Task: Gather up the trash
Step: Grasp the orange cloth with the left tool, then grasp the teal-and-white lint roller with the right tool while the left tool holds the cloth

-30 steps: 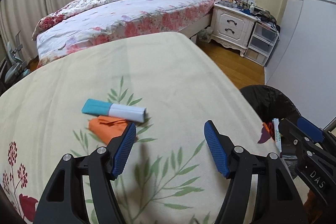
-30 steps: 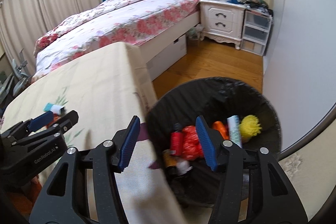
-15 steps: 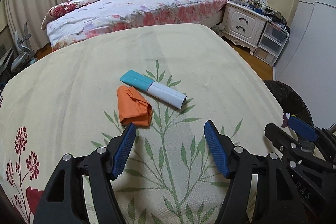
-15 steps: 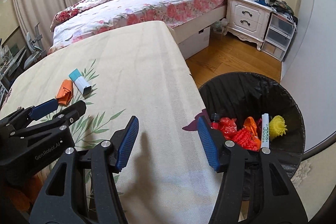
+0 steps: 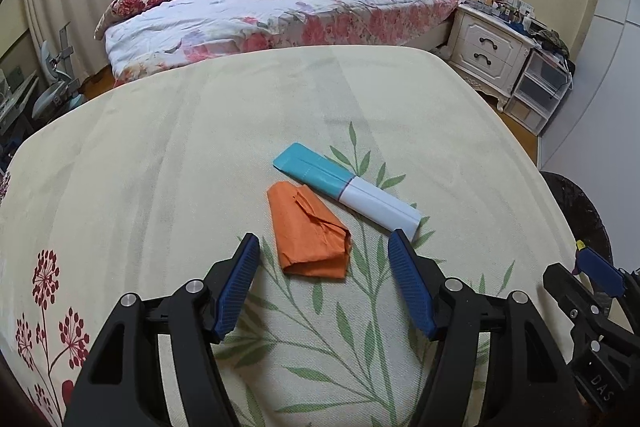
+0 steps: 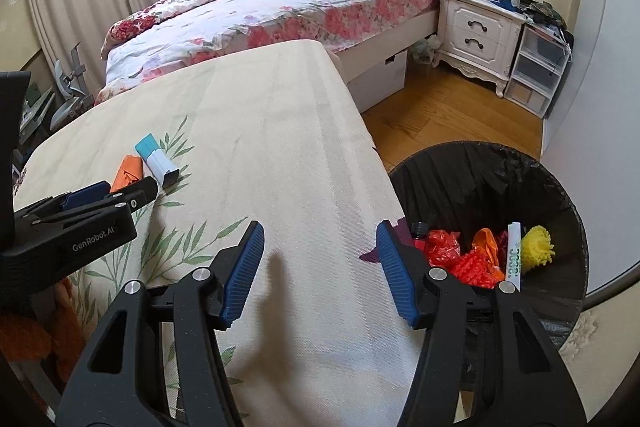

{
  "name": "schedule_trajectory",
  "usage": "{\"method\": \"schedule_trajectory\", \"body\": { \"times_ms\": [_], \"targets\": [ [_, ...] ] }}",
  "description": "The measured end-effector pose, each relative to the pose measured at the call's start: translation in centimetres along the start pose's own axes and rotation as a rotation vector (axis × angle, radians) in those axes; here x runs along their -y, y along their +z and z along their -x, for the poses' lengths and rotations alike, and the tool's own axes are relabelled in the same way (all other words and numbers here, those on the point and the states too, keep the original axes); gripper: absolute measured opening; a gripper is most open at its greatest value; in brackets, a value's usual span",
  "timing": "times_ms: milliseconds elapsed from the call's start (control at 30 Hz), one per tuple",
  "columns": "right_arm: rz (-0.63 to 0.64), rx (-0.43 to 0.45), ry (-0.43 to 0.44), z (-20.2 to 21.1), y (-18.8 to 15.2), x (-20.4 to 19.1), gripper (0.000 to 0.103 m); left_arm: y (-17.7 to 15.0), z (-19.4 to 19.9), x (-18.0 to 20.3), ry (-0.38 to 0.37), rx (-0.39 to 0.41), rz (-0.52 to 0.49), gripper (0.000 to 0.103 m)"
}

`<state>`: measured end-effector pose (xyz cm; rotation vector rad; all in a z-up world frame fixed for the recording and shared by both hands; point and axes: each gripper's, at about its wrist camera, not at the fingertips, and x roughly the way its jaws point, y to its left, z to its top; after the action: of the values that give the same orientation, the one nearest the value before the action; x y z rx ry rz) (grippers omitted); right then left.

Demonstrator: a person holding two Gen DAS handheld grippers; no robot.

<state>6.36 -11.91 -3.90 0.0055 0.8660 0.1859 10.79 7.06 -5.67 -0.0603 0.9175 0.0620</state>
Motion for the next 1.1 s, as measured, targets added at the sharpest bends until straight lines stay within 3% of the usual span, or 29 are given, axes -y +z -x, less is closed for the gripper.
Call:
{"method": "schedule_trajectory", "body": {
  "times_ms": [133,333,900,1100],
  "targets": [
    [0.011,-0.002,0.005,-0.3,0.3,-0.6,0.057,-0.3,0.3,-0.3,0.017,0.018,-0.037,0.039],
    [0.048,-0.008,0.021,-0.9,0.7,-2.4,0.057,-0.7,0.8,-1.8,0.007,0.02,-0.037,0.037],
    [0.216,-0.047,0.091,-4.3,3.0,-10.1,0.057,-1.8,2.1,-10.9,0.097,0.023,0.083,0.037],
    [0.264,-0.048,0.109,-5.4,4.1,-12.6,0.057,-2.2,2.5,-12.0,0.091,0.028,0.113,0.037]
  ]
}}
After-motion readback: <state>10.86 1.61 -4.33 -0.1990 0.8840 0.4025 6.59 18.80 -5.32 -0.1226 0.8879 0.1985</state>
